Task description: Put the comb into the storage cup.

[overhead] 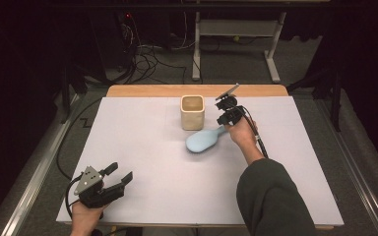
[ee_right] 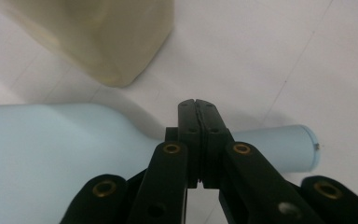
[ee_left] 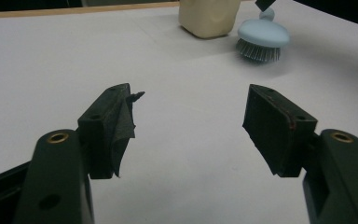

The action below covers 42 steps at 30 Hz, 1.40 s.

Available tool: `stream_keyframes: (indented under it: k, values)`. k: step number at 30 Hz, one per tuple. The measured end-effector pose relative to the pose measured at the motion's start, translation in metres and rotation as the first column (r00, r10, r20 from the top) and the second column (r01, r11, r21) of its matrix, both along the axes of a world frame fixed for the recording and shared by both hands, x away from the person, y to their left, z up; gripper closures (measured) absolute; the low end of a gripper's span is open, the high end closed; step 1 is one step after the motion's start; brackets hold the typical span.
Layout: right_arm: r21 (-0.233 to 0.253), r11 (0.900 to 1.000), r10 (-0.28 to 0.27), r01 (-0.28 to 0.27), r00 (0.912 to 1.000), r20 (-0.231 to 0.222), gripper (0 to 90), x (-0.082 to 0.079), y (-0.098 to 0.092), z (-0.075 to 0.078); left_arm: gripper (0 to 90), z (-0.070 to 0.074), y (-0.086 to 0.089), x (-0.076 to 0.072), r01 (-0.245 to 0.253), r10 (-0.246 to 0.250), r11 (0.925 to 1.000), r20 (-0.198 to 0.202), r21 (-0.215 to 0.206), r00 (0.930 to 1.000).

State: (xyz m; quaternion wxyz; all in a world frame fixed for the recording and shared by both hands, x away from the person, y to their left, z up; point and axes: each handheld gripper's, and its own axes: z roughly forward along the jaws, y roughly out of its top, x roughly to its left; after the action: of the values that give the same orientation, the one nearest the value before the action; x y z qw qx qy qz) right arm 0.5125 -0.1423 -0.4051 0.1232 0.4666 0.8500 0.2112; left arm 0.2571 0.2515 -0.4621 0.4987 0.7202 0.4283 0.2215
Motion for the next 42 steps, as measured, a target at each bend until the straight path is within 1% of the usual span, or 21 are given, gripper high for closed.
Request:
stream_keyframes:
  k: [2, 4, 6, 8, 10, 16, 20, 24, 25, 32, 35, 36, 38, 39, 40, 42]
  values:
    - [-0.012, 1.000, -0.008, 0.008, 0.9998, -0.016, 90.0, 0.005, 0.002, -0.004, 33.9, 0.000, 0.000, 0.000, 0.004, -0.004, 1.0000, -0.002, 0.004, 1.0000]
    - [-0.013, 1.000, -0.010, 0.010, 0.9997, -0.023, 90.0, 0.007, 0.004, -0.006, 33.9, 0.000, -0.001, 0.000, 0.006, -0.006, 1.0000, -0.001, 0.003, 1.0000]
    - [-0.020, 1.000, -0.007, 0.007, 0.9997, -0.025, 90.0, 0.009, 0.005, -0.008, 33.9, 0.000, -0.001, 0.000, 0.008, -0.008, 1.0000, 0.000, 0.002, 1.0000]
    - [-0.020, 1.000, -0.011, 0.011, 0.9994, -0.033, 90.0, 0.009, 0.006, -0.010, 33.9, 0.000, -0.001, 0.000, 0.009, -0.009, 1.0000, 0.000, 0.000, 1.0000]
    - [-0.030, 0.999, -0.011, 0.010, 0.9991, -0.042, 90.0, 0.010, 0.006, -0.013, 33.9, 0.000, -0.001, -0.001, 0.010, -0.010, 0.9999, 0.001, 0.001, 0.9999]
    - [-0.038, 0.999, -0.008, 0.006, 0.9989, -0.046, 90.0, 0.011, 0.005, -0.014, 33.9, 0.000, -0.002, 0.000, 0.011, -0.011, 0.9999, -0.002, 0.003, 0.9999]
    - [-0.039, 0.999, -0.006, 0.003, 0.9984, -0.057, 90.0, 0.011, 0.005, -0.014, 33.9, 0.000, -0.002, 0.000, 0.011, -0.011, 0.9999, -0.001, 0.003, 0.9999]
    - [-0.053, 0.999, -0.012, 0.008, 0.9970, -0.076, 90.0, 0.010, 0.006, -0.015, 33.9, 0.000, -0.002, 0.000, 0.010, -0.010, 0.9999, 0.001, 0.002, 0.9999]
    - [-0.056, 0.998, -0.004, 0.000, 0.9973, -0.074, 90.0, 0.010, 0.006, -0.016, 33.9, 0.000, -0.002, -0.001, 0.010, -0.010, 0.9999, 0.002, 0.003, 0.9999]
    - [-0.063, 0.998, 0.004, -0.010, 0.9963, -0.086, 90.0, 0.006, 0.005, -0.015, 33.9, 0.000, -0.002, 0.000, 0.011, -0.011, 0.9999, 0.002, 0.002, 0.9999]
    - [-0.058, 0.998, 0.015, -0.021, 0.9957, -0.091, 90.0, 0.003, 0.005, -0.015, 33.9, 0.000, -0.002, 0.000, 0.010, -0.010, 0.9999, 0.002, 0.002, 0.9999]
    - [-0.054, 0.998, 0.009, -0.014, 0.9954, -0.096, 90.0, 0.001, 0.005, -0.015, 33.9, 0.000, -0.002, 0.000, 0.010, -0.010, 1.0000, 0.002, 0.002, 0.9999]
    - [-0.056, 0.998, 0.026, -0.031, 0.9951, -0.095, 90.0, -0.001, 0.005, -0.014, 33.9, 0.000, -0.002, -0.001, 0.011, -0.011, 0.9999, 0.003, 0.002, 0.9999]
    - [-0.053, 0.998, 0.019, -0.024, 0.9949, -0.099, 90.0, -0.003, 0.005, -0.014, 33.9, 0.000, -0.002, -0.001, 0.012, -0.012, 0.9999, 0.002, 0.004, 0.9999]
    - [-0.056, 0.998, 0.034, -0.039, 0.9950, -0.094, 90.0, -0.004, 0.005, -0.014, 33.9, 0.000, -0.002, -0.001, 0.012, -0.012, 0.9999, 0.002, 0.004, 0.9999]
    - [-0.055, 0.998, 0.032, -0.037, 0.9944, -0.101, 90.0, -0.006, 0.003, -0.013, 33.9, 0.000, -0.002, 0.000, 0.012, -0.012, 0.9999, 0.002, 0.005, 0.9999]
